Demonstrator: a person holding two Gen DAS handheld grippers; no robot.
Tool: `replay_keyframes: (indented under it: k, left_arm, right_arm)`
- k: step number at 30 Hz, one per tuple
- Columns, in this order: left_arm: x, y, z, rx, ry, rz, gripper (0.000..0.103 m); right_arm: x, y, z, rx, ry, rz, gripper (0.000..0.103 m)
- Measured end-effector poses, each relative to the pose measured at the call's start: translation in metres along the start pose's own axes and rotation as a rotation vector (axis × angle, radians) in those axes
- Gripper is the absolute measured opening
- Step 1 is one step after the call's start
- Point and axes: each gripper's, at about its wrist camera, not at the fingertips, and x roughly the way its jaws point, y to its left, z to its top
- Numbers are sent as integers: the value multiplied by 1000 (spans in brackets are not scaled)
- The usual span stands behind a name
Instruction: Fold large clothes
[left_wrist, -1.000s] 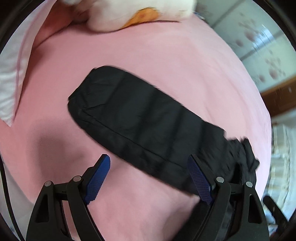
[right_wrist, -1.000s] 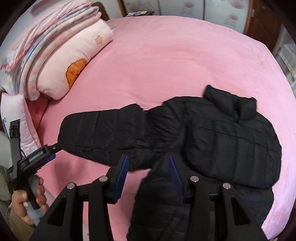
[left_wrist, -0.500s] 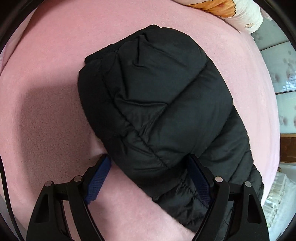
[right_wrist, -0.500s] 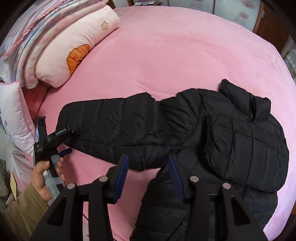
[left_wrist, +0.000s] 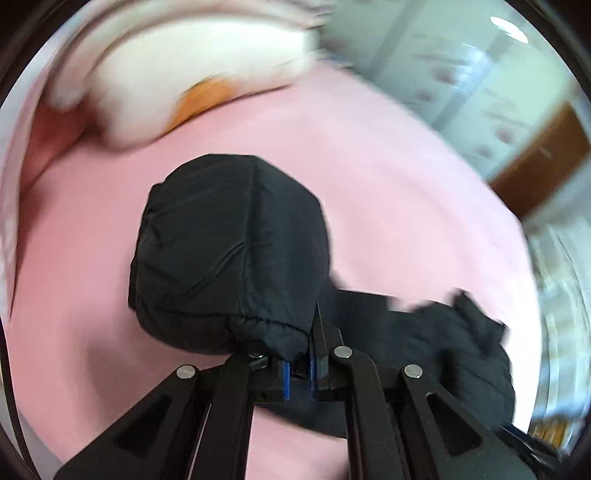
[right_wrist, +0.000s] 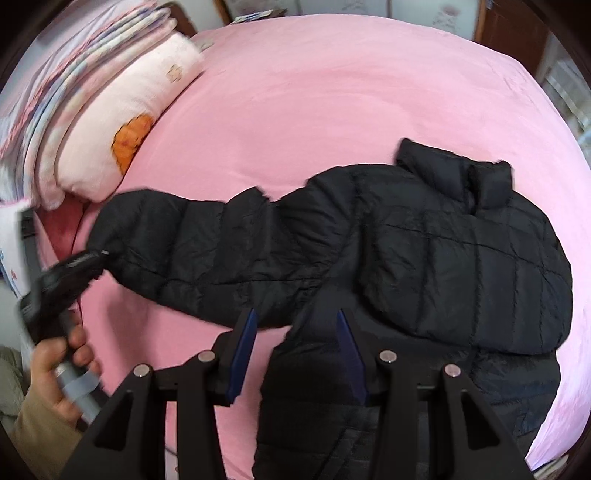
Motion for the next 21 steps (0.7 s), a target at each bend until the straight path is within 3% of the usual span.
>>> replay_keyframes:
  k: [4,6,9,13,15,17,20,21]
  left_arm:
    - [-13,-108,-9,200,-5,-158,5]
    - [-7,-155,-18,278,15,-198,6]
    - [18,-228,-52,371,86,-228,7]
    - [50,-292,-106,457,190,-229,8]
    - [67,-315,-138,511,266,-225,15]
    - [84,-331,-175,576,347,-202,35]
    - [89,-336,-199,609,370,-192,62]
    - [86,-337,-203,608,364,-197,63]
  right_arm:
    - [-10,-49,-5,113,-29,-21,45]
    - [-15,-76,-9,164,-45,-37,45]
    - [-25,-120,-18,235,-78,-73,45]
    - [-32,-182,-35,311,-106,-124,45]
    - [-30,-212,-47,331,-101,-149,45]
    - [-26,-234,-56,337,-92,-166,45]
    - [-21,-261,-63,348,-83,-165,45]
    - [-21,-268,-65,351,-86,-160,45]
